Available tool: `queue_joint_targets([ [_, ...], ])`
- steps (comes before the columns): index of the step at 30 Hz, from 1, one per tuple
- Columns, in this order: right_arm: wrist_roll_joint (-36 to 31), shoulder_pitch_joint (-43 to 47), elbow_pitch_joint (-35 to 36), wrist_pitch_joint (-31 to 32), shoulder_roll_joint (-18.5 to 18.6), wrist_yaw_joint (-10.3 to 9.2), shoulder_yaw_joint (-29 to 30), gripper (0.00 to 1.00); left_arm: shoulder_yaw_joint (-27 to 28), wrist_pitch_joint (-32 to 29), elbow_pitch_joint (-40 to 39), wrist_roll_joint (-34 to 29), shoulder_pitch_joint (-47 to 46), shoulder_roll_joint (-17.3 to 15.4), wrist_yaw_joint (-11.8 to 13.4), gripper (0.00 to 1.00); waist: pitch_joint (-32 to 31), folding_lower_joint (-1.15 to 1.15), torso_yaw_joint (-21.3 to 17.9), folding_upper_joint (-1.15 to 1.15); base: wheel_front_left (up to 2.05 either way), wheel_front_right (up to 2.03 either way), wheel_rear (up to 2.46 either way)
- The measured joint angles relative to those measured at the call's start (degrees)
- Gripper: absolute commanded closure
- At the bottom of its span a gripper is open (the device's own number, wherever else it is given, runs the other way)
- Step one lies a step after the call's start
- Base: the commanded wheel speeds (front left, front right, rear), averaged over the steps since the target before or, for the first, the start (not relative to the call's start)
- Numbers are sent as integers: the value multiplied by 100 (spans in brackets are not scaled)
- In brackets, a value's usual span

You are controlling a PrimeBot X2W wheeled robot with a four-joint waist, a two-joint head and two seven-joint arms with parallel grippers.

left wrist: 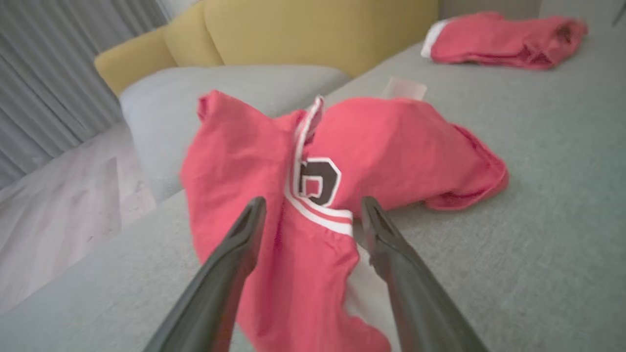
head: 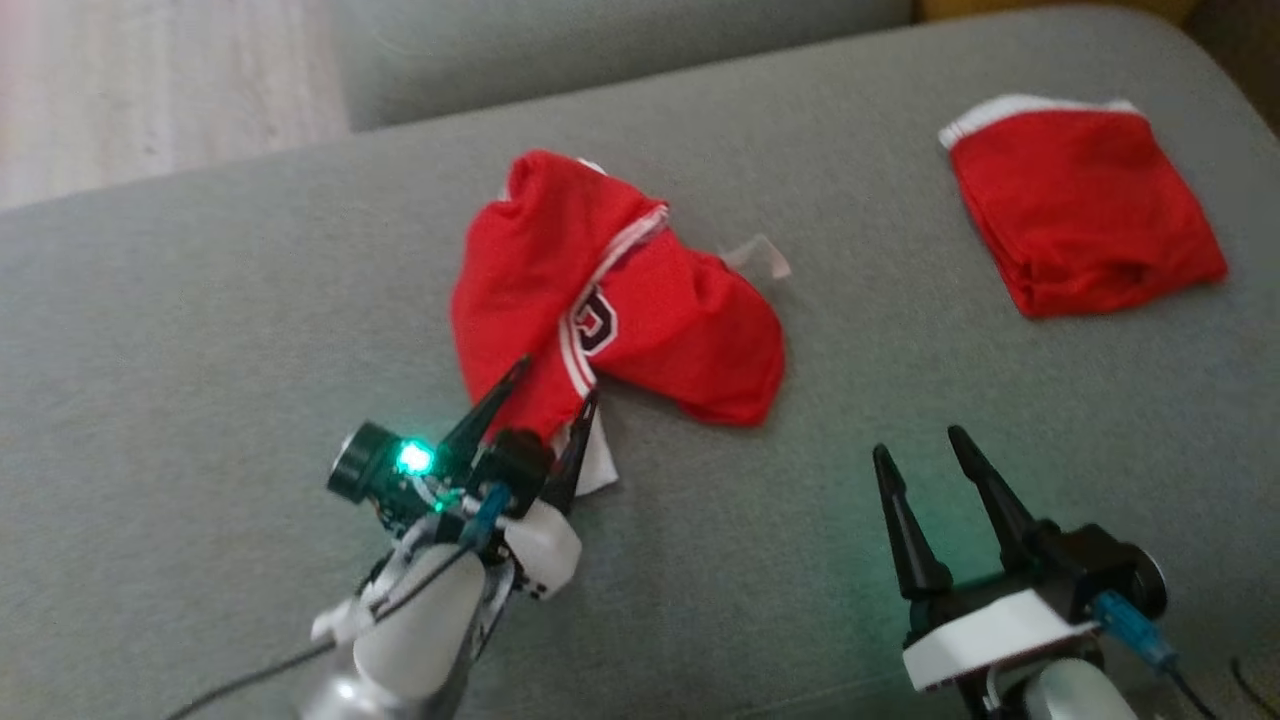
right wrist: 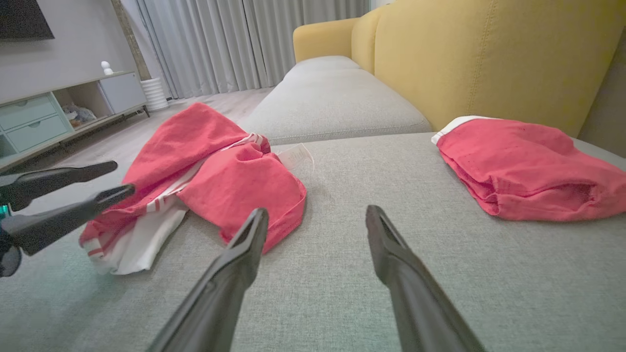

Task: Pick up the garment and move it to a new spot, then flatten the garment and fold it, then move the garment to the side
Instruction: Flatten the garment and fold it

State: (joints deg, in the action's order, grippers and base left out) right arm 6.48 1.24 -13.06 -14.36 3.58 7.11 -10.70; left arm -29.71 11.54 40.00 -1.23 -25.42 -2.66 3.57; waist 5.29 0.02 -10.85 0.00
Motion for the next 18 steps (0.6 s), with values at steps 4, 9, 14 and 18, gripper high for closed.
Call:
queue_joint_targets([
  [4, 0, -179, 1, 0, -2, 0, -27, 0, -166, -285, 755, -46, -525, 13, -26, 0, 330, -1, -302, 0, 0, 0, 0],
  [9, 0, -210, 2, 0, -7, 0, -11, 0, -152, -254, 1296, -26, -756, 21, 74, 0, 544, -1, -518, 0, 0, 0, 0],
  [14, -4, -211, 0, 0, -21, 0, 8, 0, -171, 22, 1463, 40, -911, 22, 87, 100, 526, -1, -568, 0, 0, 0, 0],
  [18, -14, -209, -43, 0, -45, 0, -32, 0, -250, 140, 1126, 493, -949, 19, -199, 100, 358, -2, -578, 0, 0, 0, 0],
])
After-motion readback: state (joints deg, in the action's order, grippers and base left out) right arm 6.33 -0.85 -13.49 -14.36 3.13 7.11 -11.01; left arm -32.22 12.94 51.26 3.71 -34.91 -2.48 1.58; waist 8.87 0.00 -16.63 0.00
